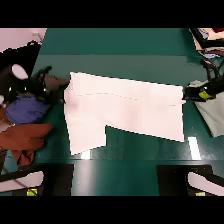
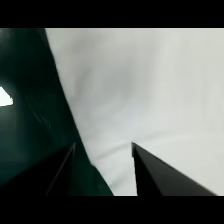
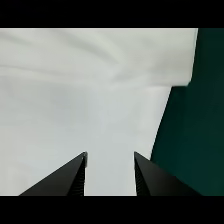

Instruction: Fold the shirts.

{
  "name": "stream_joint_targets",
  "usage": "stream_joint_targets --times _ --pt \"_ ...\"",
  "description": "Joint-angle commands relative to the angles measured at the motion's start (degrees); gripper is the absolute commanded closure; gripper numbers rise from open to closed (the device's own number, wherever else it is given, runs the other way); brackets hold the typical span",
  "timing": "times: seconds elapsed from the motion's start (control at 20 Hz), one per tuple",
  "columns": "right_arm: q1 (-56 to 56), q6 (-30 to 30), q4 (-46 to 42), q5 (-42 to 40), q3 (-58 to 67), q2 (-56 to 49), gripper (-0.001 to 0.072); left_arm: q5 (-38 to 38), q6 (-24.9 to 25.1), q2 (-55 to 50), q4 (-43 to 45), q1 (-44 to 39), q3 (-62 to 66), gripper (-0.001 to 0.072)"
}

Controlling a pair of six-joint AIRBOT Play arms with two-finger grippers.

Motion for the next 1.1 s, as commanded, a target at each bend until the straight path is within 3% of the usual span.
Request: stream_joint_targets --times 0.0,0.25,0.55,0.6,0.65,0.7,0.95,1.05 --pt "-2.4 -0.61 0.04 0.22 -6.82 7.1 0.0361 1.16 -0.11 11.04 -2.23 -0.07 -16.11 0.0286" --pt "-4.57 -0.66 0.04 0.42 -9.22 10.75 0.0361 7.76 0.94 14.95 -9.18 -0.07 -29.07 0.0286" --pt "-3.41 -0.63 0.35 2.01 -9.2 11.47 0.0361 13.94 3.56 14.67 -17.22 -0.07 -31.04 0.0289" --pt "-3.48 -0.79 1.62 2.58 -9.22 11.5 0.0361 13.68 3.54 14.67 -17.38 -0.07 -31.04 0.0313" --pt "-3.93 -1.05 1.62 3.43 -9.22 11.5 0.0361 13.22 3.78 14.67 -17.42 -0.07 -31.01 0.0545" --pt "-4.61 -1.44 1.51 5.14 -9.22 11.5 0.0361 12.44 5.2 14.69 -18.1 -0.07 -31.01 0.0674" --pt "-15.39 -4.11 1.49 11.8 -14.62 12.74 0.0358 9.11 6.01 18.75 -18.51 -0.07 -29.07 0.0682" --pt "-21.2 -4.74 1.55 10.73 -21.59 14.05 0.0244 9.27 6.08 20.65 -18.45 -0.07 -28.72 0.0682"
